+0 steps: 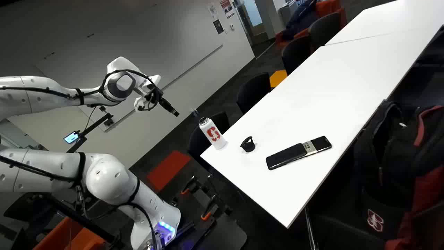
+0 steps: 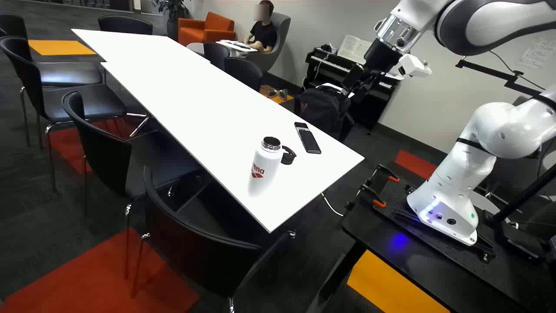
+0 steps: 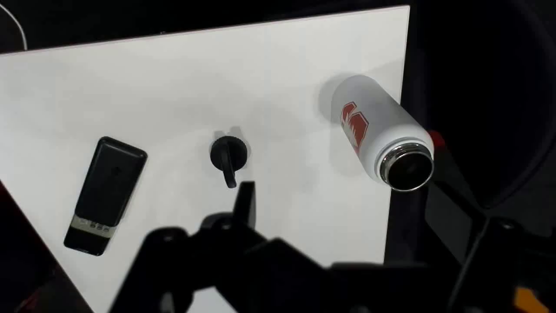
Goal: Close the calculator cover
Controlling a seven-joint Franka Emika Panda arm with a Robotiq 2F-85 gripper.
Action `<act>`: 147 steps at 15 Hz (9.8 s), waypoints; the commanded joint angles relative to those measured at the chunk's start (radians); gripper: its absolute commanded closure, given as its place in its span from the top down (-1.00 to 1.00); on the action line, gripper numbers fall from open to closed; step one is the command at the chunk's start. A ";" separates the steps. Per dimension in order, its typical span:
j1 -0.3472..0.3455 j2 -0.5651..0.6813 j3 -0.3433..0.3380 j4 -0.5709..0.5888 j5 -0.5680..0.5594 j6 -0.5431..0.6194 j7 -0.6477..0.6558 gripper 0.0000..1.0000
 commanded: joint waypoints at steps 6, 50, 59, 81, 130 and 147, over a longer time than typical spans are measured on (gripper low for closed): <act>0.016 0.003 -0.016 0.001 -0.014 -0.001 0.010 1.00; -0.091 1.079 -0.697 0.426 -0.525 0.450 -0.007 1.00; -0.094 1.233 -0.725 0.539 -0.421 0.535 -0.015 -0.50; -0.124 1.561 -0.730 0.890 -0.187 0.497 -0.128 -1.00; -0.278 1.357 -0.514 0.715 -0.169 0.181 -0.481 -1.00; -0.201 1.478 -0.573 0.826 -0.228 0.219 -0.422 -1.00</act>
